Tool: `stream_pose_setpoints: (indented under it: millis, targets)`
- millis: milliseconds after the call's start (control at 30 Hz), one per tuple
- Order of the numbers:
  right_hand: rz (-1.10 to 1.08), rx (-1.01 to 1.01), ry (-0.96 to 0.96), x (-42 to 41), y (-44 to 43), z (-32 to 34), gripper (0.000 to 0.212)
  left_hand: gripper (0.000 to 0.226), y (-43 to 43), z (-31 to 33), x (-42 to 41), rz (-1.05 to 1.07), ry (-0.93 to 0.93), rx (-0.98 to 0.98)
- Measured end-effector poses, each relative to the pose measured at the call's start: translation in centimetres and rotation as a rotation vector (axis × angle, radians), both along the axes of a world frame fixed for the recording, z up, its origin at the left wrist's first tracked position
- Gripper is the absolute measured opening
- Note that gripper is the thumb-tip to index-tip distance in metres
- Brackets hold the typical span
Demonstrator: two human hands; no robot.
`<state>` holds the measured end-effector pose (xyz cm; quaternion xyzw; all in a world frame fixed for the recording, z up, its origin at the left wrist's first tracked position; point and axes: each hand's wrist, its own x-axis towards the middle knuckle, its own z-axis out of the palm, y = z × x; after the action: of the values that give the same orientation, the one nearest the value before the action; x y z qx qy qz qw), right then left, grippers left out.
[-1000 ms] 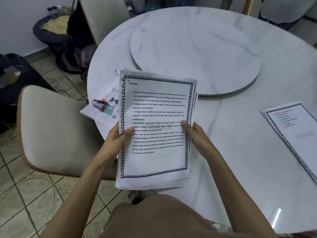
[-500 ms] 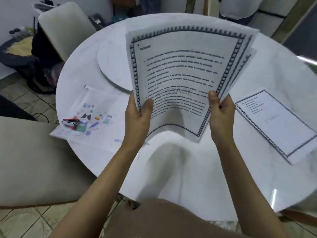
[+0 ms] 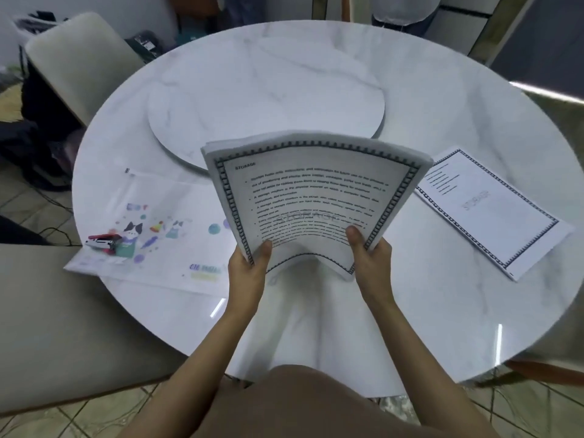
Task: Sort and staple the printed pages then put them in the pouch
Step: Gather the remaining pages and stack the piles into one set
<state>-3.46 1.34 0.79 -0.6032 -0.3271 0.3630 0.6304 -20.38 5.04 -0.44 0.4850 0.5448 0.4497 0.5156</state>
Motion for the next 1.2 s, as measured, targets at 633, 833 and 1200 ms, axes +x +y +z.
stream_pose_setpoints:
  millis: [633, 833, 1200]
  targets:
    - [-0.067, -0.078, -0.082, 0.7, -0.5, -1.2, 0.021, 0.033, 0.0, -1.2, 0.1, -0.117, 0.134, 0.002]
    - [-0.068, -0.205, -0.271, 2.9, -0.5, -1.5, 0.009, 0.028, 0.2, -1.1, -0.1, -0.251, 0.249, -0.045]
    - [-0.015, -0.590, -0.426, 3.5, -2.4, -5.5, 0.020, 0.023, -0.4, -4.1, -1.0, -0.303, 0.540, -0.318]
